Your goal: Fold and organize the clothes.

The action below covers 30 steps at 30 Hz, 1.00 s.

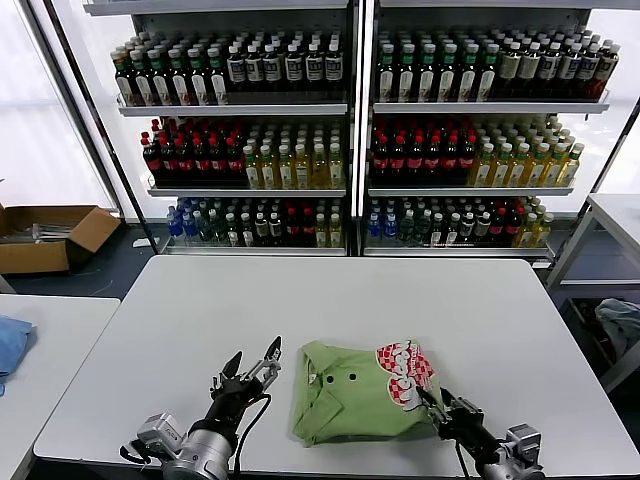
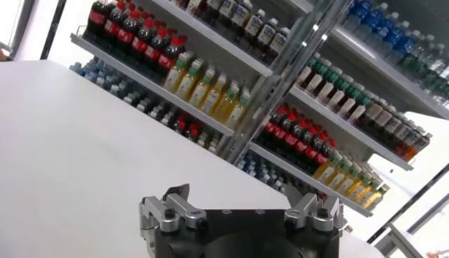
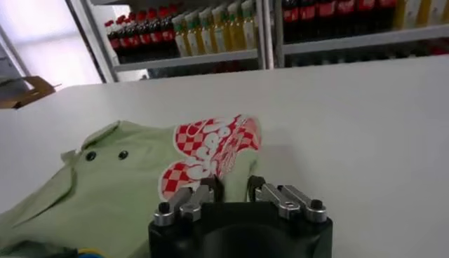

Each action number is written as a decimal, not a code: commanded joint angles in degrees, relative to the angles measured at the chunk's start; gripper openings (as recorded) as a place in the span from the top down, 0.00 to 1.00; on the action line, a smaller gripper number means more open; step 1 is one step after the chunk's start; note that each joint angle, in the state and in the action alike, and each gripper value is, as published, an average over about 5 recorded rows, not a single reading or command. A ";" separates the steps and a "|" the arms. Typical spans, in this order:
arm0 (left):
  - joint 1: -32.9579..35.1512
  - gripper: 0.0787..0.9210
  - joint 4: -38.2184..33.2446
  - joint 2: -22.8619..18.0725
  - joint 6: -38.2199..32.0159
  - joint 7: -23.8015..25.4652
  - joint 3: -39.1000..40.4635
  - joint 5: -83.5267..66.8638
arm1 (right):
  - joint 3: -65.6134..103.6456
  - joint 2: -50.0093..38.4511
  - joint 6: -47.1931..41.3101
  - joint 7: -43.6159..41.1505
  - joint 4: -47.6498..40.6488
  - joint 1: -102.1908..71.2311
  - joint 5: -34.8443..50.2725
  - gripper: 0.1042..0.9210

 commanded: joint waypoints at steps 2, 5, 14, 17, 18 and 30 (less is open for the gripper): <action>0.58 0.12 -0.77 0.31 0.17 -0.03 -0.39 0.57 | 3.46 1.64 2.65 5.21 6.87 -2.40 -2.10 0.54; 1.05 0.12 -1.20 0.79 0.15 -0.02 -0.67 0.60 | -2.76 3.64 4.02 7.30 8.16 -0.54 -6.43 0.44; 1.73 0.12 -1.27 0.95 0.05 0.02 -0.63 1.16 | -19.90 11.03 11.76 10.16 -3.44 9.49 -22.35 0.15; 1.76 0.12 -1.37 0.90 -0.06 0.05 -0.74 1.16 | -20.39 12.75 14.77 10.63 -8.29 11.79 -22.43 0.12; 1.78 0.12 -1.42 0.91 -0.10 0.06 -0.79 1.15 | -20.17 13.10 15.97 10.71 -9.83 12.21 -22.47 0.12; 1.73 0.12 -0.63 0.51 -0.27 0.24 0.01 1.30 | -18.67 12.65 21.20 12.44 -16.57 8.73 -18.20 0.12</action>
